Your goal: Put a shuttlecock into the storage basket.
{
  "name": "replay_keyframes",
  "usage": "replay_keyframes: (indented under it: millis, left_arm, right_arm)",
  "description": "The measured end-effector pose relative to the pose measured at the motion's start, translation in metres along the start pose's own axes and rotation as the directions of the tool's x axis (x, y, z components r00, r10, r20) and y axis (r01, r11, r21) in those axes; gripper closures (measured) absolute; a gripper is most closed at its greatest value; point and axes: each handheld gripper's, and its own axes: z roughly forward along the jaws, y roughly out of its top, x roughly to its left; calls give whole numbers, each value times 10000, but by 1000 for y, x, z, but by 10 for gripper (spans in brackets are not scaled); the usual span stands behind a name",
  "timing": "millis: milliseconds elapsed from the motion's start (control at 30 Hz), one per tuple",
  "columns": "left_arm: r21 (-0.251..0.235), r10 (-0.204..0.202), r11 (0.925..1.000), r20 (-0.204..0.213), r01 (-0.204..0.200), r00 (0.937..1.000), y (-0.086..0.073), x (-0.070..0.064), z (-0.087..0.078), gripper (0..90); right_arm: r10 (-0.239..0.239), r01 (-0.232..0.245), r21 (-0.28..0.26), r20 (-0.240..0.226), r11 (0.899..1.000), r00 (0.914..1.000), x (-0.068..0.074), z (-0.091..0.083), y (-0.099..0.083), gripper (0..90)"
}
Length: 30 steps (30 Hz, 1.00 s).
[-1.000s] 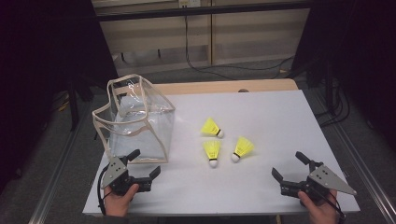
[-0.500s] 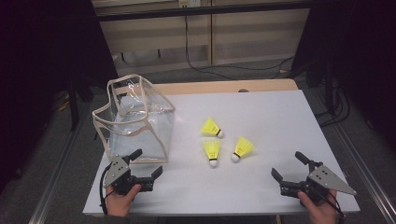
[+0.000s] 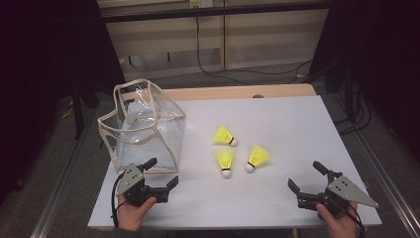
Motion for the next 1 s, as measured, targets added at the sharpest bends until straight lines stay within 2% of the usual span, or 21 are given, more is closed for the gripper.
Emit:
replay_keyframes:
  millis: [167,433,567,1000]
  left_arm:
    - [80,15,10000,281,-18,9996,3,-7,5,12]
    - [277,-102,9996,498,88,9987,6,-14,13,12]
    - [445,42,9990,570,-68,9984,7,-16,15,13]
    - [666,-35,9978,700,-12,9975,9,-23,23,14]
  right_arm:
    - [46,-46,20,9,10000,10000,0,-1,0,3]
    - [113,-113,-44,-11,9999,9999,-1,-1,0,4]
    - [75,-76,-31,-73,10000,9999,0,-1,1,5]
    - [62,-62,-40,-78,10000,10000,1,-1,1,7]
